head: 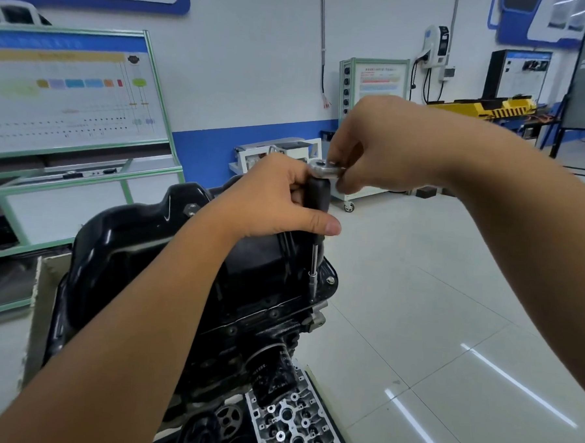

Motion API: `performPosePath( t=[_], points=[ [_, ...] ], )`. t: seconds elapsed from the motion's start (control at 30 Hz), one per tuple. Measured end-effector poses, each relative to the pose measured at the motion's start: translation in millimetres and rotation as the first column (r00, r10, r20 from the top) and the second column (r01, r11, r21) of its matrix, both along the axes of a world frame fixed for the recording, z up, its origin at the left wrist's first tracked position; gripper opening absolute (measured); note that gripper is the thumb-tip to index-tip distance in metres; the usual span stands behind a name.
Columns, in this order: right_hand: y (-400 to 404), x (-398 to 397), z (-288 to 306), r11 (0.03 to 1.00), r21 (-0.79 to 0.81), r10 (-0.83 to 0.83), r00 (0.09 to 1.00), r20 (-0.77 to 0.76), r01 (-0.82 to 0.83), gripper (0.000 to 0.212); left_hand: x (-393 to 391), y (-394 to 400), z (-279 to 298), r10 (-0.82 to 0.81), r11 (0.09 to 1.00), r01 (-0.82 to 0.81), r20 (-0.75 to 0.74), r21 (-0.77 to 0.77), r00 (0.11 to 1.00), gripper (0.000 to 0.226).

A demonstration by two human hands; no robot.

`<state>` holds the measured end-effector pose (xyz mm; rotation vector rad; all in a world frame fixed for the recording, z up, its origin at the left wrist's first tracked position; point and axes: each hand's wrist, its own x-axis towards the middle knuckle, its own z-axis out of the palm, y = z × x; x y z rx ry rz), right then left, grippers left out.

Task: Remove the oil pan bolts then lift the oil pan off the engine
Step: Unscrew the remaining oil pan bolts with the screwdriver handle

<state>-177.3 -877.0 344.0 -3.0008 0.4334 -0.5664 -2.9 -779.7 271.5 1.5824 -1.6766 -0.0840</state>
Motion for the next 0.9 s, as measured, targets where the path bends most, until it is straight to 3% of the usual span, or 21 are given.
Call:
performPosePath(
  t=[0.1,0.2,0.27,0.33,0.47,0.57,0.67,0.77,0.83,0.87,0.9],
  points=[
    [1,3,-5,0.991,-0.119,-0.058,0.998,0.016,0.060,0.006,1,-2,-2,0.002,1.000,-0.002,-0.002,0.013,1.000,0.044],
    [2,-1,1,0.999,0.027,-0.020,1.000,-0.012,0.021,0.026,-3,-1,-3,0.008,0.999,-0.008,0.005,-0.036,1.000,0.024],
    [2,-3,3,0.996,0.084,0.021,1.000,-0.023,-0.019,0.026,-4,-1,-2,0.007,0.999,-0.007,0.012,-0.045,1.000,0.023],
    [0,0,1,0.998,0.052,0.028,1.000,0.004,-0.029,0.011,-4,0,-1,0.018,1.000,-0.018,0.015,-0.017,1.000,0.033],
    [-2,4,-8,1.000,0.004,0.021,0.996,0.082,-0.022,0.031,-5,0,-1,0.048,0.999,-0.048,0.003,0.003,0.999,0.035],
    [-4,5,-13,0.998,0.043,0.036,0.989,0.145,-0.043,0.029,-16,1,-2,0.198,0.979,-0.194,0.079,-0.055,0.977,0.029],
    [-8,11,-21,0.999,0.022,0.033,0.982,0.188,-0.037,0.042,-37,4,-22,0.493,0.863,-0.460,0.157,-0.207,0.855,0.050],
    [-7,11,-28,0.998,0.009,0.052,0.974,0.220,-0.055,0.047,-61,16,-79,0.525,0.709,-0.516,-0.130,-0.482,0.841,0.032],
    [-4,10,-29,0.998,-0.012,0.064,0.976,0.207,-0.063,0.044,-78,20,-124,0.422,0.658,-0.614,-0.462,-0.435,0.780,0.034],
    [-2,10,-29,0.997,-0.037,0.080,0.977,0.197,-0.074,0.041,-87,20,-145,0.371,0.670,-0.679,-0.657,-0.301,0.657,0.035],
    [0,11,-29,0.994,-0.064,0.094,0.979,0.182,-0.084,0.036,-95,18,-162,0.335,0.698,-0.708,-0.824,-0.109,0.457,0.033]
  ],
)
